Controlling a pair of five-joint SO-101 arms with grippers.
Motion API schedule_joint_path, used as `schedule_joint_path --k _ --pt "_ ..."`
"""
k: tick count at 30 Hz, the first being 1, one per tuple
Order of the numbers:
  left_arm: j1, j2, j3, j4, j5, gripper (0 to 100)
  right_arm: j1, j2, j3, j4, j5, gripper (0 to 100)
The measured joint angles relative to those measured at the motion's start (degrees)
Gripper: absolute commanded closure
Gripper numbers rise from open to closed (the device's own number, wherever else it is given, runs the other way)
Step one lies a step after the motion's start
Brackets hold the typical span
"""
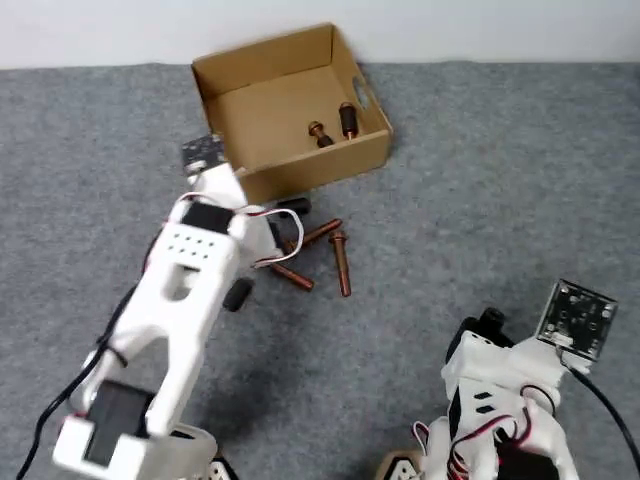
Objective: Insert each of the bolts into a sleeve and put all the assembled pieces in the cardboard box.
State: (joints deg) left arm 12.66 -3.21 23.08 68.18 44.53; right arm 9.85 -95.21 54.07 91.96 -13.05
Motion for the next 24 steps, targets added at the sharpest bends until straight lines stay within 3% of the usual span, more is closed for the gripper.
schedule_joint_path --k 24 --pt "-1.67 29.54 -17.41 0.26 1.41 90 0.00 0.00 0.00 0.00 0.00 99.1"
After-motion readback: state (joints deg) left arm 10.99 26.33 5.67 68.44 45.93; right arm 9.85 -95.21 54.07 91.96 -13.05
